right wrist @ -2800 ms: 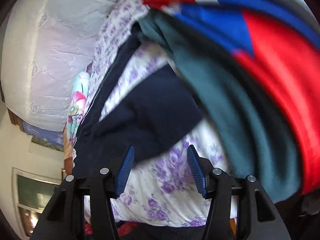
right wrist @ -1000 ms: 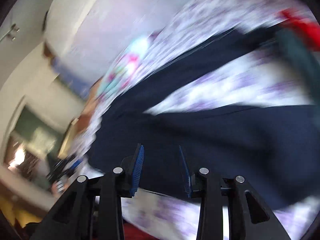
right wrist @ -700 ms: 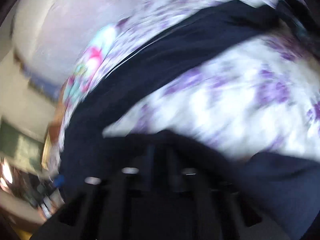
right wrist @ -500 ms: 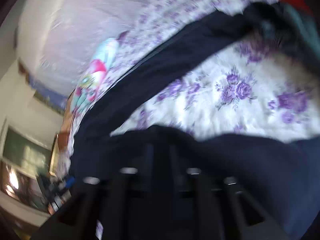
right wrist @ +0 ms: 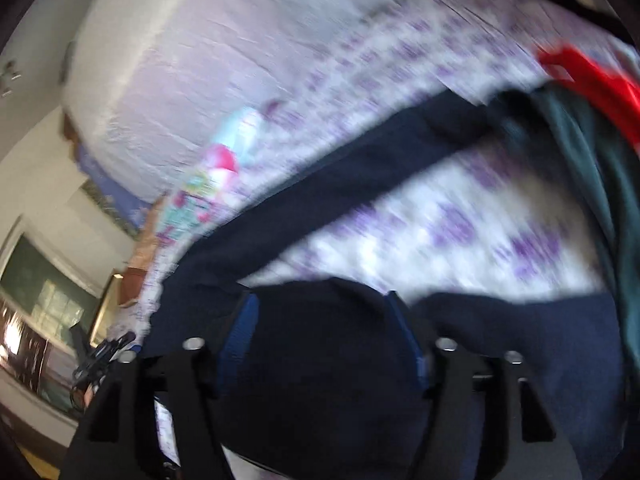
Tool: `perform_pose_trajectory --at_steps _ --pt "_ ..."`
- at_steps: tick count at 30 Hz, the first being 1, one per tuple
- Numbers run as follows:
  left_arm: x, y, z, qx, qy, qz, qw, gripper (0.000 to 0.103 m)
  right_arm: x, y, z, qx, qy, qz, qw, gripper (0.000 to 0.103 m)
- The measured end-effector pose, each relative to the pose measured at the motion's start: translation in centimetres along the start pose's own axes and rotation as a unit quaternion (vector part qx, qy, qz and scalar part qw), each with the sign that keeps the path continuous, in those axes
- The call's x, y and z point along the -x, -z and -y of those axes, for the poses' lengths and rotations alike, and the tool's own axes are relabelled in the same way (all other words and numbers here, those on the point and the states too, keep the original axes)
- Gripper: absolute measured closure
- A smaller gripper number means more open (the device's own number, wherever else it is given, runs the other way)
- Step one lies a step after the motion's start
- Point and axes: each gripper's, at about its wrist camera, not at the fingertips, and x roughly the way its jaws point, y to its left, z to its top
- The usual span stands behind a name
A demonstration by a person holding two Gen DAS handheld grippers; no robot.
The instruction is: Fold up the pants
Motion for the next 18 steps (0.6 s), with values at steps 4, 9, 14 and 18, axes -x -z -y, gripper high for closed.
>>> perform_pose_trajectory --at_steps 4,9,14,18 --pt "-0.1 -4.7 -2.2 0.026 0.003 0.030 0.9992 0.013 0.4 -1.4 -3.4 0.049 -0.056 0.055 0.996 0.003" --pt "-3.6 -9.5 -3.7 0.013 -0.037 0.024 0.9989 0.013 -2.2 -2.6 -5.0 0.101 -0.020 0.057 0.993 0.003" --pt "-8.3 -12.3 -4.4 -0.003 -0.054 -0.002 0.9986 0.013 -5.0 -3.2 -5.4 0.116 -0.023 0.026 0.993 0.003" --pt "-11.1 -13.1 -4.8 0.009 -0.024 -0.028 0.9993 0.014 -6.5 -3.5 -5.7 0.106 -0.032 0.023 0.994 0.003"
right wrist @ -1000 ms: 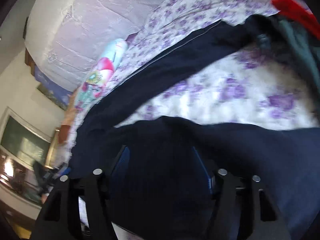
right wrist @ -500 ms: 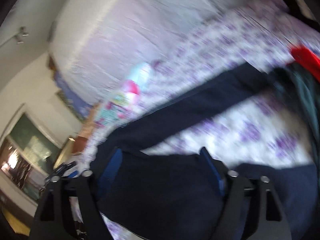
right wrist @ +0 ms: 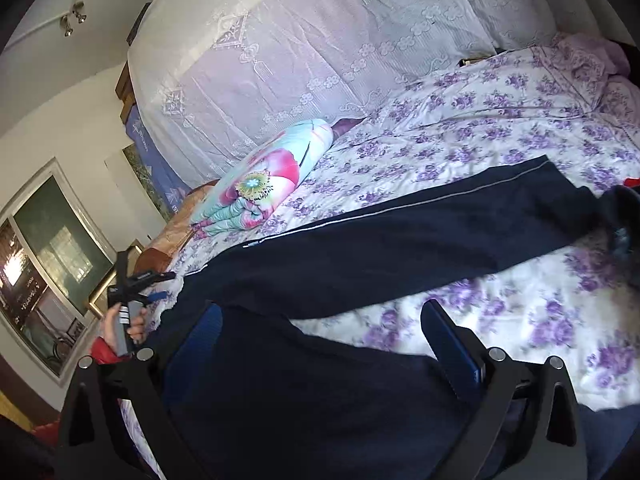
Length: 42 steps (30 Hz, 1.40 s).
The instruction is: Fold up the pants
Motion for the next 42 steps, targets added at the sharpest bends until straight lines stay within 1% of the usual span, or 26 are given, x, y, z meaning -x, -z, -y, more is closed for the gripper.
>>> perform_pose_trajectory --at_steps 1,4,6,8,10,11,13,16,18,21,24,25,27,30,33,34,36,37,38,39,41,42 --pt "-0.5 -0.1 0.1 0.003 0.014 -0.005 0.9999 0.014 -0.5 -0.3 -0.1 0.001 0.002 -0.002 1.000 0.003" --pt "-1.9 -0.1 0.7 0.004 0.038 -0.021 0.9990 0.014 -2.2 -0.8 -0.5 0.009 -0.001 -0.014 1.000 0.003" --pt "-2.6 -0.2 1.0 0.003 0.047 -0.030 0.9985 0.015 -3.2 -1.1 -0.7 0.008 -0.010 -0.028 1.000 0.003" --pt "-3.4 -0.3 1.1 0.005 0.063 -0.041 0.9972 0.018 -4.5 -1.3 -0.9 0.001 -0.023 -0.044 0.999 0.003" --pt "-4.1 -0.5 1.2 0.007 0.069 -0.045 0.9966 0.024 -5.6 -1.4 -1.0 -0.002 -0.031 -0.057 0.998 0.003" --pt "-4.3 -0.6 1.2 0.005 0.070 -0.045 0.9965 0.032 -6.2 -1.4 -1.1 -0.002 -0.033 -0.062 0.998 0.003" --pt "-4.7 -0.7 1.5 -0.011 0.071 -0.050 0.9962 0.041 -7.2 -1.6 -1.3 0.005 -0.031 -0.070 0.997 0.003" --pt "-4.8 -0.5 2.0 -0.031 0.056 -0.042 0.9971 0.047 -8.4 -2.2 -1.8 0.016 -0.023 -0.074 0.997 0.003" --pt "-4.8 -0.6 2.0 -0.037 0.053 -0.038 0.9972 0.051 -8.9 -2.7 -2.0 0.022 -0.021 -0.073 0.997 0.003" --pt "-4.8 -0.8 1.5 -0.031 0.063 -0.035 0.9969 0.062 -9.9 -3.3 -2.3 0.031 -0.021 -0.076 0.996 0.003" --pt "-4.8 -1.0 0.8 -0.017 0.077 -0.036 0.9962 0.065 -11.3 -4.5 -3.0 0.082 -0.005 -0.084 0.993 0.003" --pt "-4.8 -1.0 0.8 -0.016 0.080 -0.034 0.9961 0.066 -12.0 -5.1 -3.4 0.113 0.013 -0.084 0.990 0.003" --pt "-4.5 -0.9 0.8 -0.019 0.079 -0.029 0.9963 0.067 -13.3 -6.1 -3.7 0.163 0.027 -0.088 0.982 0.003" --pt "-4.3 -0.8 1.0 -0.023 0.076 -0.023 0.9965 0.067 -15.8 -7.7 -3.8 0.242 0.047 -0.098 0.964 0.003" --pt "-4.4 -0.8 1.0 -0.023 0.077 -0.023 0.9965 0.067 -17.8 -9.0 -3.3 0.284 0.067 -0.108 0.950 0.004" --pt "-4.3 -0.8 1.0 -0.022 0.077 -0.022 0.9966 0.067 -18.9 -9.5 -3.0 0.297 0.071 -0.122 0.944 0.006" --pt "-4.3 -0.7 1.0 -0.023 0.076 -0.020 0.9966 0.067 -20.6 -9.8 -2.7 0.315 0.074 -0.143 0.935 0.018" --pt "-4.3 -0.7 1.0 -0.024 0.075 -0.021 0.9967 0.067 -21.7 -9.9 -2.6 0.324 0.061 -0.163 0.930 0.021" --pt "-4.4 -0.8 1.0 -0.024 0.074 -0.022 0.9967 0.067 -22.7 -9.9 -2.5 0.333 0.052 -0.179 0.924 0.028" --pt "-4.5 -0.8 0.9 -0.024 0.073 -0.023 0.9968 0.067 -23.4 -9.8 -2.7 0.342 0.049 -0.189 0.919 0.036" --pt "-4.6 -0.8 0.9 -0.022 0.074 -0.024 0.9967 0.067 -25.5 -9.6 -2.8 0.374 0.041 -0.219 0.900 0.046" --pt "-4.7 -0.8 0.8 -0.022 0.075 -0.024 0.9966 0.067 -26.1 -9.7 -2.8 0.380 0.037 -0.227 0.896 0.051"
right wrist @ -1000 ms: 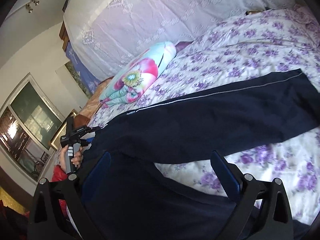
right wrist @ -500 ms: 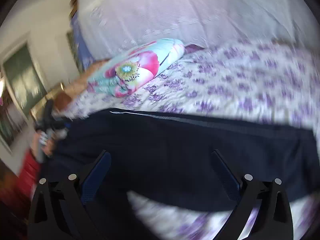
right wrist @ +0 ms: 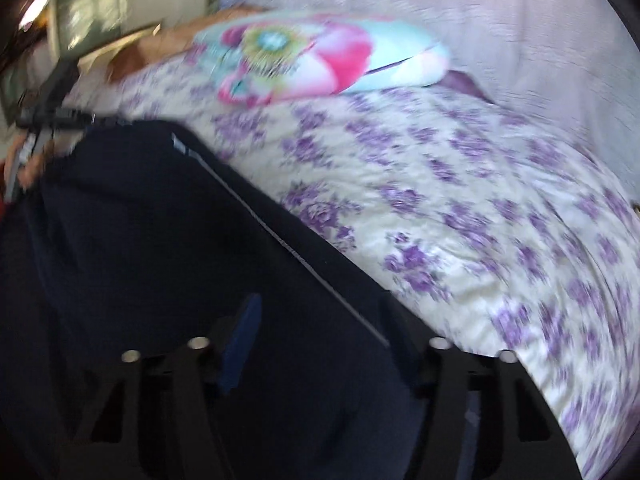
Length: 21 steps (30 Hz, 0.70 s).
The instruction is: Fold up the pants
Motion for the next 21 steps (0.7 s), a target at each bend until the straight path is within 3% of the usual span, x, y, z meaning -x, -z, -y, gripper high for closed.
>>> perform_pose_trajectory --at_steps 2,9,12,13,15,16,17,21 --pt "-0.1 0.0 0.0 0.001 0.000 0.000 1.0000 0.067 -1.4 -0.9 0.8 0.011 -0.017 -0.018 1.000 0.057" --pt "-0.4 -0.3 -0.2 0.000 0.005 -0.001 1.0000 0.067 -4.7 -2.0 1.7 0.047 -0.066 -0.053 0.995 0.053" --pt "-0.6 -0.4 -0.3 0.005 0.007 -0.005 0.9999 0.067 -5.6 -2.1 2.5 0.027 -0.099 -0.053 0.993 0.053" --pt "-0.7 -0.4 -0.4 0.006 0.008 -0.007 0.9999 0.067 -5.8 -2.0 2.7 0.016 -0.105 -0.051 0.993 0.056" --pt "-0.7 -0.3 -0.3 0.005 0.007 -0.006 0.9999 0.067 -5.5 -1.9 2.5 0.010 -0.113 -0.042 0.993 0.076" --pt "-0.6 -0.3 -0.3 0.003 0.005 -0.004 1.0000 0.067 -5.1 -1.8 2.0 0.010 -0.106 -0.039 0.994 0.079" --pt "-0.5 -0.3 -0.2 0.001 0.004 -0.003 1.0000 0.067 -4.8 -1.7 1.5 0.012 -0.094 -0.038 0.995 0.089" --pt "-0.2 -0.3 -0.2 0.001 0.010 0.006 0.9999 0.071 -3.4 -1.9 -0.3 0.020 -0.041 -0.027 0.999 0.094"
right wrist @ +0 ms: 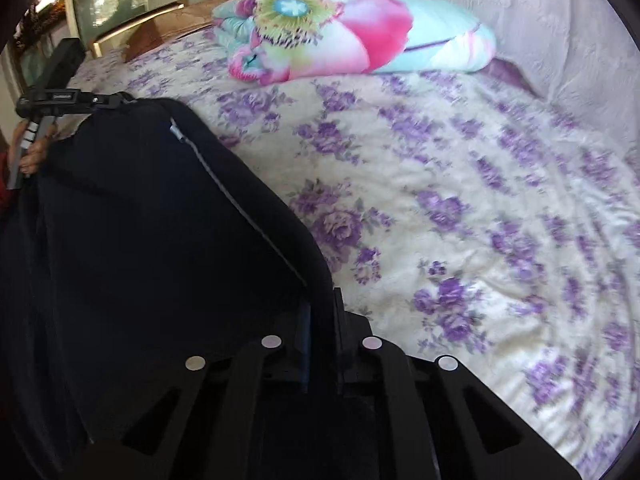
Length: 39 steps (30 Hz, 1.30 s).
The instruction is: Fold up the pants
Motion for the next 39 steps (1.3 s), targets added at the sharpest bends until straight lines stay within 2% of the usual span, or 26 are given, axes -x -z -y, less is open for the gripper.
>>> perform_pose_trajectory --at_steps 5,12,18,29,33,39 --pt "0.5 0.0 -0.1 0.006 0.011 0.007 0.9999 0.072 1.9 -0.5 -1.1 -0.007 0.034 0.005 0.999 0.095" --pt "1.3 -0.3 -1.2 0.037 0.045 0.016 0.9982 0.079 4.2 -0.7 -2.2 -0.014 0.051 0.011 0.999 0.096" --pt "2.6 -0.2 -0.2 0.022 0.038 0.034 0.9984 0.083 6.7 -0.7 -4.0 -0.015 0.069 0.030 0.997 0.096" --pt "4.1 -0.4 -1.5 0.079 0.101 0.023 0.9914 0.084 13.5 0.8 -8.9 0.002 0.090 0.078 0.993 0.096" --pt "5.5 -0.1 -0.4 0.062 0.095 0.029 0.9930 0.084 15.6 2.0 -11.1 0.010 0.094 0.094 0.991 0.096" --pt "9.7 1.9 1.1 0.020 0.075 0.049 0.9957 0.084 17.8 4.4 -14.2 0.015 0.092 0.116 0.989 0.096"
